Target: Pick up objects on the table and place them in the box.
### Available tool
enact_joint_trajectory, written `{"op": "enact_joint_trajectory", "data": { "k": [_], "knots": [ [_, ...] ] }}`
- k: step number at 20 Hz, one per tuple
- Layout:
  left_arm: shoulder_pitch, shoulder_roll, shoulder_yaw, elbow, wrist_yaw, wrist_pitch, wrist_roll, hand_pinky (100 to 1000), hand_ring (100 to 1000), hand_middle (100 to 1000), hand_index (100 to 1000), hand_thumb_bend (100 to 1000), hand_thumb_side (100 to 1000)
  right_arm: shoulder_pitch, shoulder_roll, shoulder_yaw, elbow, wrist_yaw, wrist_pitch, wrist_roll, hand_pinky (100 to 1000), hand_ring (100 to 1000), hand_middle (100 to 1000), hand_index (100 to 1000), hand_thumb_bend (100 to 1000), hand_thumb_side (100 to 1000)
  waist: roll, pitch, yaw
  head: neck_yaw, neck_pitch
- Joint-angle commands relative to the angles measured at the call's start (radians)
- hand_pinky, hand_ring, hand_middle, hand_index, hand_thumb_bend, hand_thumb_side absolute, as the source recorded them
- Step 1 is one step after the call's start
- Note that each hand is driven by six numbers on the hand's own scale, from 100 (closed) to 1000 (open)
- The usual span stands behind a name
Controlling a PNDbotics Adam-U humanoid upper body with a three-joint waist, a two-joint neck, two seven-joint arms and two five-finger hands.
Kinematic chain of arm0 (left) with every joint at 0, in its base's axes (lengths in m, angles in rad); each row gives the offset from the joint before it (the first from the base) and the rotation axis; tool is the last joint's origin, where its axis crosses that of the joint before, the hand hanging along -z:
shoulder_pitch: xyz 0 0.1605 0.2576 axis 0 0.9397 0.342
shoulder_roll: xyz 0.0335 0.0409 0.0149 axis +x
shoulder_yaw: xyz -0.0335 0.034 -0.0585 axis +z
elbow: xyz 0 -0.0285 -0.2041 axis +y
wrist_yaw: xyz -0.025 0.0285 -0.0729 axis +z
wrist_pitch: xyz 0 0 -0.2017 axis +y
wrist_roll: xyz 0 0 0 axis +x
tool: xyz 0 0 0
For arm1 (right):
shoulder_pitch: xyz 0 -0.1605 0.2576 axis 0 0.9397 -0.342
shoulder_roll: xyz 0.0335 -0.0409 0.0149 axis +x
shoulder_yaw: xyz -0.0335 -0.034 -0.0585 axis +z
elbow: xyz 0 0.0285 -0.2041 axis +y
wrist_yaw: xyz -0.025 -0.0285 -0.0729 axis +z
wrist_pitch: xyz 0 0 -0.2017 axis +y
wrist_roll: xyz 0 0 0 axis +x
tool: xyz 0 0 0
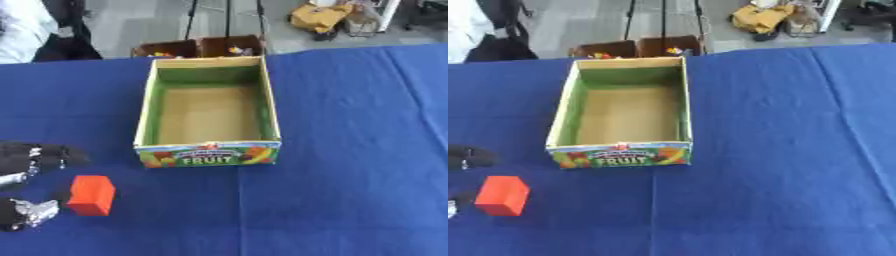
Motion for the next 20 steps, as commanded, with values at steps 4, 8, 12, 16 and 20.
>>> {"op": "enact_joint_trajectory", "data": {
  "k": [4, 8, 12, 16, 20],
  "knots": [
    [-0.024, 0.040, -0.009, 0.026, -0.015, -0.152, -0.113, 817, 942, 986, 1000, 104, 1000, -0.004, -0.017, -0.005, -0.019, -0.013, 0.000, 0.006, 664, 734, 501, 712, 360, 1000, 0.013, -0.040, -0.001, 0.007, -0.006],
    [-0.030, 0.036, -0.011, 0.039, -0.028, -0.164, -0.113, 818, 945, 992, 1000, 100, 1000, -0.003, -0.015, -0.005, -0.019, -0.013, 0.000, 0.007, 665, 733, 498, 709, 368, 1000, 0.012, -0.040, -0.001, 0.009, -0.007],
    [-0.033, 0.032, -0.017, 0.053, -0.039, -0.166, -0.113, 812, 939, 986, 1000, 100, 1000, -0.002, -0.014, -0.006, -0.019, -0.013, 0.000, 0.009, 665, 733, 495, 705, 372, 1000, 0.012, -0.039, -0.003, 0.009, -0.007],
    [-0.032, 0.028, -0.030, 0.053, -0.046, -0.177, -0.113, 816, 942, 991, 1000, 117, 1000, 0.000, -0.013, -0.007, -0.019, -0.013, 0.000, 0.011, 666, 732, 492, 701, 375, 1000, 0.012, -0.039, -0.002, 0.009, -0.005],
    [-0.027, 0.026, -0.040, 0.054, -0.052, -0.189, -0.113, 819, 949, 1000, 1000, 224, 1000, 0.001, -0.013, -0.007, -0.019, -0.014, 0.000, 0.013, 666, 731, 489, 697, 376, 1000, 0.012, -0.039, 0.000, 0.010, -0.004]
  ]
}}
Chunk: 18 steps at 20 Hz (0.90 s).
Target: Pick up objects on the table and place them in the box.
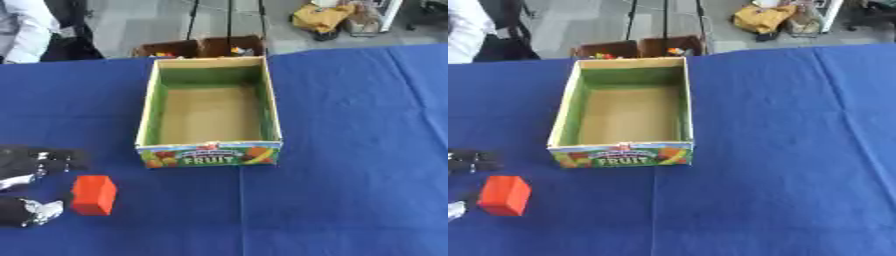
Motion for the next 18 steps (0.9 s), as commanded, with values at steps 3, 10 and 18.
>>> {"op": "enact_joint_trajectory", "data": {
  "k": [3, 10, 18],
  "knots": [
    [-0.007, 0.022, 0.004, -0.016, 0.000, -0.158, -0.146, 821, 953, 1000, 1000, 256, 1000, -0.002, -0.012, -0.007, -0.019, -0.011, 0.000, 0.005, 666, 729, 485, 689, 375, 1000, 0.012, -0.039, 0.004, 0.001, -0.003],
    [-0.007, 0.020, -0.009, -0.013, -0.014, -0.167, -0.146, 828, 959, 1000, 1000, 141, 1000, -0.002, -0.010, -0.008, -0.019, -0.011, 0.000, 0.007, 667, 721, 478, 682, 391, 1000, 0.011, -0.037, 0.002, 0.004, -0.004],
    [-0.015, 0.007, -0.021, 0.002, -0.049, -0.176, -0.146, 825, 955, 1000, 1000, 162, 1000, -0.002, -0.009, -0.011, -0.019, -0.010, 0.001, 0.009, 668, 715, 475, 678, 396, 1000, 0.010, -0.034, -0.001, 0.005, -0.005]
  ]
}}
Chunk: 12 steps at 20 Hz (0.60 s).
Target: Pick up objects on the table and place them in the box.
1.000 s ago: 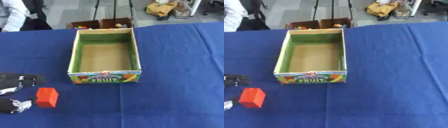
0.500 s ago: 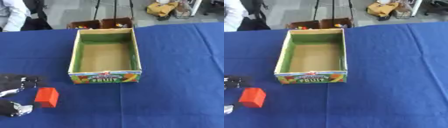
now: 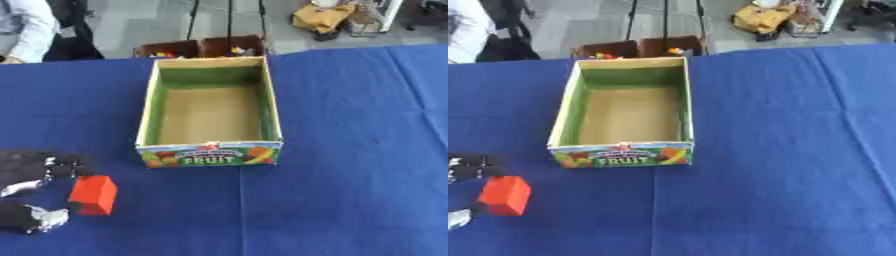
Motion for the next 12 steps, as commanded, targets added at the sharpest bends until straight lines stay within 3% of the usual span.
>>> {"op": "enact_joint_trajectory", "data": {
  "k": [1, 12],
  "knots": [
    [-0.015, 0.016, 0.000, -0.001, -0.015, -0.167, -0.157, 825, 954, 1000, 1000, 149, 1000, -0.003, -0.016, -0.010, -0.019, -0.010, 0.000, 0.004, 668, 715, 474, 677, 396, 1000, 0.010, -0.034, 0.000, 0.005, -0.005],
    [-0.031, -0.002, 0.003, 0.035, -0.067, -0.165, -0.157, 813, 939, 1000, 1000, 143, 1000, -0.003, -0.013, -0.012, -0.019, -0.009, -0.002, 0.005, 669, 709, 469, 672, 407, 1000, 0.007, -0.025, -0.006, 0.007, -0.010]
  ]
}}
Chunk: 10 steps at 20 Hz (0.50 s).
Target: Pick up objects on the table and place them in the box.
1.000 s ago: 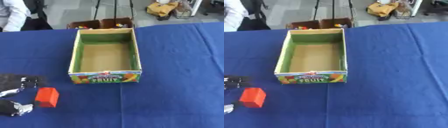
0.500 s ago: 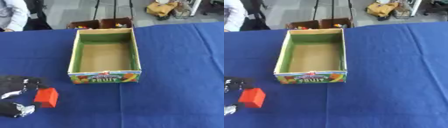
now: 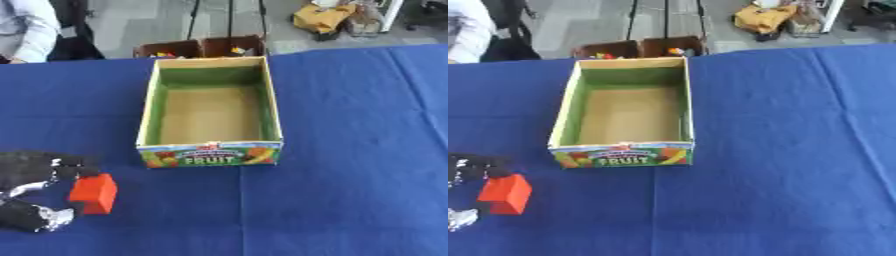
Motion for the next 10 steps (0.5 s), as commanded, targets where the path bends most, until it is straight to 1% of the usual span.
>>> {"op": "enact_joint_trajectory", "data": {
  "k": [1, 10],
  "knots": [
    [-0.013, 0.015, 0.008, 0.005, -0.012, -0.160, -0.162, 811, 934, 1000, 1000, 149, 1000, -0.006, -0.013, -0.007, -0.019, -0.009, -0.001, 0.003, 669, 709, 468, 671, 408, 1000, 0.007, -0.025, -0.002, 0.003, -0.010],
    [-0.016, 0.006, 0.002, 0.029, -0.023, -0.162, -0.162, 805, 926, 1000, 1000, 158, 1000, -0.006, -0.013, -0.007, -0.019, -0.009, -0.002, 0.006, 670, 707, 465, 669, 415, 1000, 0.010, -0.020, -0.007, 0.003, -0.014]
  ]
}}
